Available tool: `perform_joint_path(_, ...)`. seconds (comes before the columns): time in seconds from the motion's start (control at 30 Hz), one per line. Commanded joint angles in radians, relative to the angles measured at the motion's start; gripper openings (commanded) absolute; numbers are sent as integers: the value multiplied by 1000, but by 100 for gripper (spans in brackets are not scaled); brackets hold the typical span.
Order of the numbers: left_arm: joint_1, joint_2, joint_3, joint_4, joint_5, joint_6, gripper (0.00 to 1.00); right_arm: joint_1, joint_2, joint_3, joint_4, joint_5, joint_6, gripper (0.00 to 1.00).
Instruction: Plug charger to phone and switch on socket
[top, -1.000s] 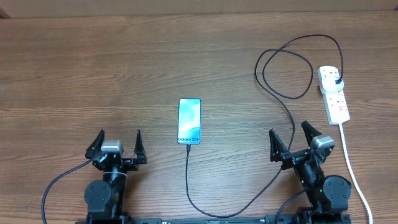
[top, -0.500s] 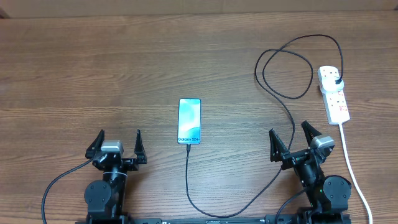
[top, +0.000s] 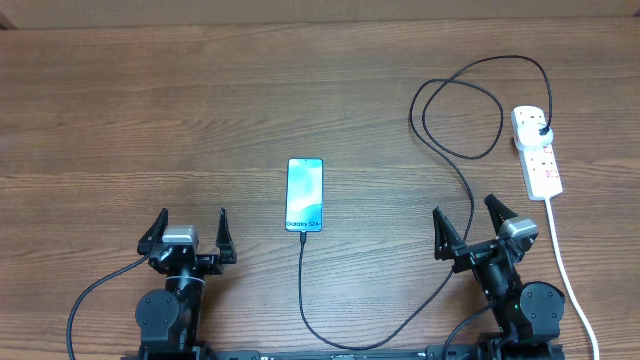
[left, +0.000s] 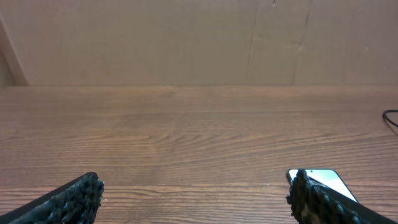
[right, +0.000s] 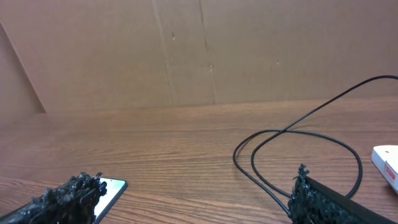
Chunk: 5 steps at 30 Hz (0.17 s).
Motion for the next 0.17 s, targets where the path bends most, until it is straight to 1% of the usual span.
perform_joint_path(0.0, 10, -11, -5, -2, -6, 18, 100, 5, -11, -11, 6, 0, -1, 100)
perform_joint_path(0.13, 10, -11, -5, -2, -6, 18, 100, 5, -11, -11, 6, 0, -1, 100)
